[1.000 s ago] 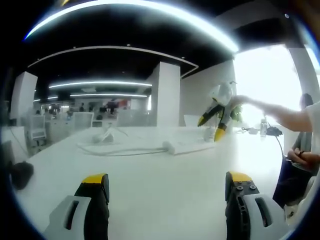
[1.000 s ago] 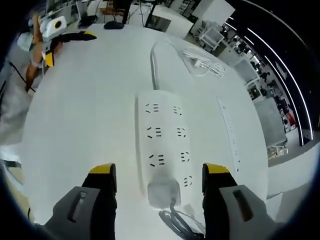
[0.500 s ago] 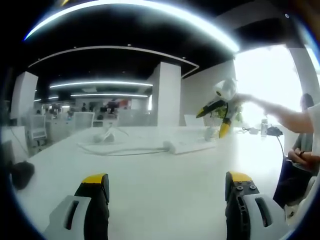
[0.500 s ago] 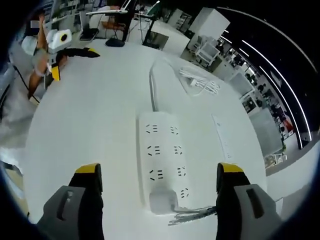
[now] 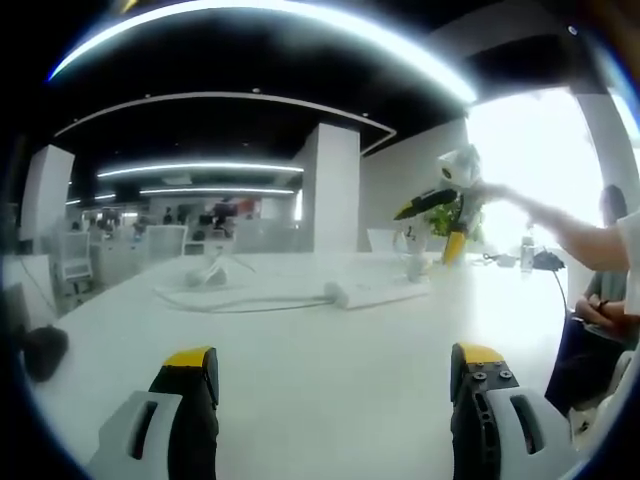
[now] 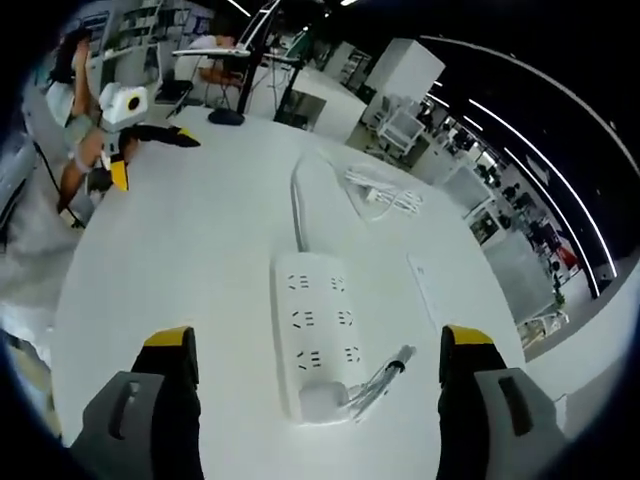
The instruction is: Straighten the power strip on the desk, plug the charger into it
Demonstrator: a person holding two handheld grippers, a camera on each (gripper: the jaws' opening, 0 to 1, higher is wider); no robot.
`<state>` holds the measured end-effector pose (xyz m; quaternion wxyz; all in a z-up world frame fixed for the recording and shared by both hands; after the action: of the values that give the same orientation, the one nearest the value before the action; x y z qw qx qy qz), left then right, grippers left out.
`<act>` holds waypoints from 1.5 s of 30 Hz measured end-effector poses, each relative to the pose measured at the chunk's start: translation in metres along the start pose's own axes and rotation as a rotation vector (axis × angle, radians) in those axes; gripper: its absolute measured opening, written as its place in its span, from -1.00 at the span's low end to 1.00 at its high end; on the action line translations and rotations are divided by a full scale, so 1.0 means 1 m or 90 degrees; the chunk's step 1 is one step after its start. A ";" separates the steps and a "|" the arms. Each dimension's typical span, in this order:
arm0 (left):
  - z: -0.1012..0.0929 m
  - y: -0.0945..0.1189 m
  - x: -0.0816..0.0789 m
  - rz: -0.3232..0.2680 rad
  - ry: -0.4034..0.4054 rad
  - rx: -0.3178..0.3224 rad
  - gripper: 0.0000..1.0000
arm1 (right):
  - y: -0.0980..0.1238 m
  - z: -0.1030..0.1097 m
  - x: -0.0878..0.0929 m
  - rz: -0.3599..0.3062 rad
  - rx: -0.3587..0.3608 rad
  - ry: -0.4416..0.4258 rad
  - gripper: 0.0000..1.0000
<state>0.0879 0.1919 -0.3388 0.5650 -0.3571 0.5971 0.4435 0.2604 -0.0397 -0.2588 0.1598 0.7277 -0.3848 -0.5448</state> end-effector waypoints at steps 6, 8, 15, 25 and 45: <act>-0.001 0.000 -0.001 -0.001 -0.002 0.001 0.99 | 0.012 -0.004 -0.004 -0.029 0.016 -0.011 0.99; -0.001 0.000 0.000 0.001 -0.003 0.002 0.99 | 0.017 -0.005 -0.007 -0.048 0.028 -0.014 0.99; 0.000 0.000 -0.001 -0.002 -0.003 0.001 0.99 | 0.036 -0.010 -0.016 -0.100 0.065 -0.041 0.99; 0.000 -0.002 -0.003 -0.002 -0.006 0.004 0.99 | 0.055 -0.005 -0.007 -0.147 0.100 -0.107 0.87; 0.001 -0.006 -0.011 -0.012 -0.015 0.011 0.99 | 0.081 0.019 0.016 -0.227 0.157 -0.181 0.99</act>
<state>0.0952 0.1894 -0.3289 0.5793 -0.3523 0.5909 0.4372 0.2134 -0.1009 -0.2241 -0.0840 0.7141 -0.3325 -0.6103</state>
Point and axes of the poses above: the point that each gripper's makers call its tool centre point, and the gripper's own axes: y roughly backward along the fingers, z roughly to its left, x roughly out of its underside, the point moved 1 cm from there along y, roughly backward along the fingers, and after that the axes turned 8 degrees about -y, right-handed, at the moved point
